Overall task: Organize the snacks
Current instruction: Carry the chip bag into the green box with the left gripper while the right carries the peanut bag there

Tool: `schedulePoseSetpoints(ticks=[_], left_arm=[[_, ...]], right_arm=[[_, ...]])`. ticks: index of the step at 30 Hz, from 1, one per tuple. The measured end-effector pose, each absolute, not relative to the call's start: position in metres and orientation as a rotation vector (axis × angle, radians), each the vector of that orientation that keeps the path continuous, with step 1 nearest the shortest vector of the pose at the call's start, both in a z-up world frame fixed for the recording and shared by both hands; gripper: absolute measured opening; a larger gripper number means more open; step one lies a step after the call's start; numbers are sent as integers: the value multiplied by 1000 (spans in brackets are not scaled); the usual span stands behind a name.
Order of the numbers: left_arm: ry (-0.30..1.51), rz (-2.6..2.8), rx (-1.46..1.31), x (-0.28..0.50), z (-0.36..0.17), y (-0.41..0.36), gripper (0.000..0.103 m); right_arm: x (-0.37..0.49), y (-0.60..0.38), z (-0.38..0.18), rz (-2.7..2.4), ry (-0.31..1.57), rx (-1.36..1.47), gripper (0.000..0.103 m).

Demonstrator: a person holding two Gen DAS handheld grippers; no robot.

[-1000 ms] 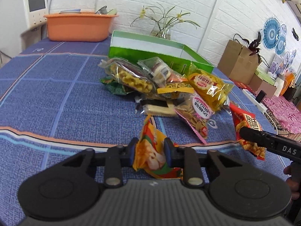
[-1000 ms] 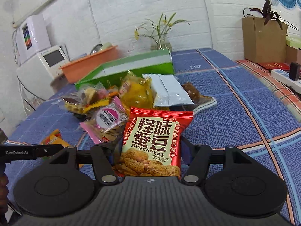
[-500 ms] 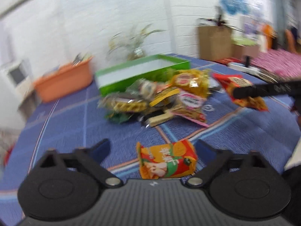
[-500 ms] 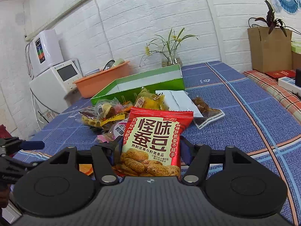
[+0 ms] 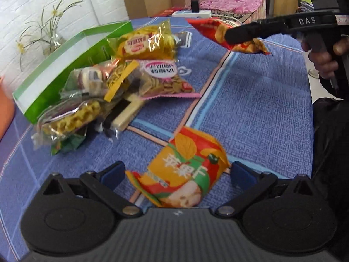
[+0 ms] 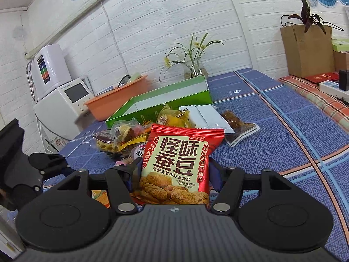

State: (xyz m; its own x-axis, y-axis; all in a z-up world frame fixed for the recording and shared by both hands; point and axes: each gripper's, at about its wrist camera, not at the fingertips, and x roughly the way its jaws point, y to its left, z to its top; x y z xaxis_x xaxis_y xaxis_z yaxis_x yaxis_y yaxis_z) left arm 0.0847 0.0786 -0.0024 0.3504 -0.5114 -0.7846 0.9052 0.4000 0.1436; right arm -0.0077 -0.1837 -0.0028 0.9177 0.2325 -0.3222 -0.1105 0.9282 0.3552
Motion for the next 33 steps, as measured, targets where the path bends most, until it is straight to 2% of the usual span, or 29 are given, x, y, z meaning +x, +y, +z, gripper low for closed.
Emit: schedulePoseSetpoints(ticks=[7, 9, 10, 13, 16, 18, 23, 29, 33], left_arm=[[722, -925, 634, 73, -1, 72, 99], [758, -861, 582, 71, 2, 71, 88], [771, -845, 549, 67, 4, 71, 74], [768, -784, 519, 50, 6, 67, 59], [820, -760, 405, 45, 10, 70, 55], [859, -785, 236, 46, 15, 82, 55], [813, -741, -5, 42, 24, 108, 54], [591, -643, -168, 62, 62, 130, 54], [415, -565, -198, 101, 95, 123, 55]], right_arm=[[-2, -184, -5, 181, 387, 352, 102], [-1, -184, -6, 186, 392, 363, 102], [0, -184, -7, 189, 395, 366, 102], [1, -181, -7, 206, 404, 361, 101], [-1, -177, -2, 223, 390, 327, 101], [-5, -174, 4, 234, 367, 280, 101], [0, -173, 15, 272, 357, 214, 101], [25, -174, 31, 377, 377, 210, 101], [58, -182, 59, 408, 270, 252, 101]])
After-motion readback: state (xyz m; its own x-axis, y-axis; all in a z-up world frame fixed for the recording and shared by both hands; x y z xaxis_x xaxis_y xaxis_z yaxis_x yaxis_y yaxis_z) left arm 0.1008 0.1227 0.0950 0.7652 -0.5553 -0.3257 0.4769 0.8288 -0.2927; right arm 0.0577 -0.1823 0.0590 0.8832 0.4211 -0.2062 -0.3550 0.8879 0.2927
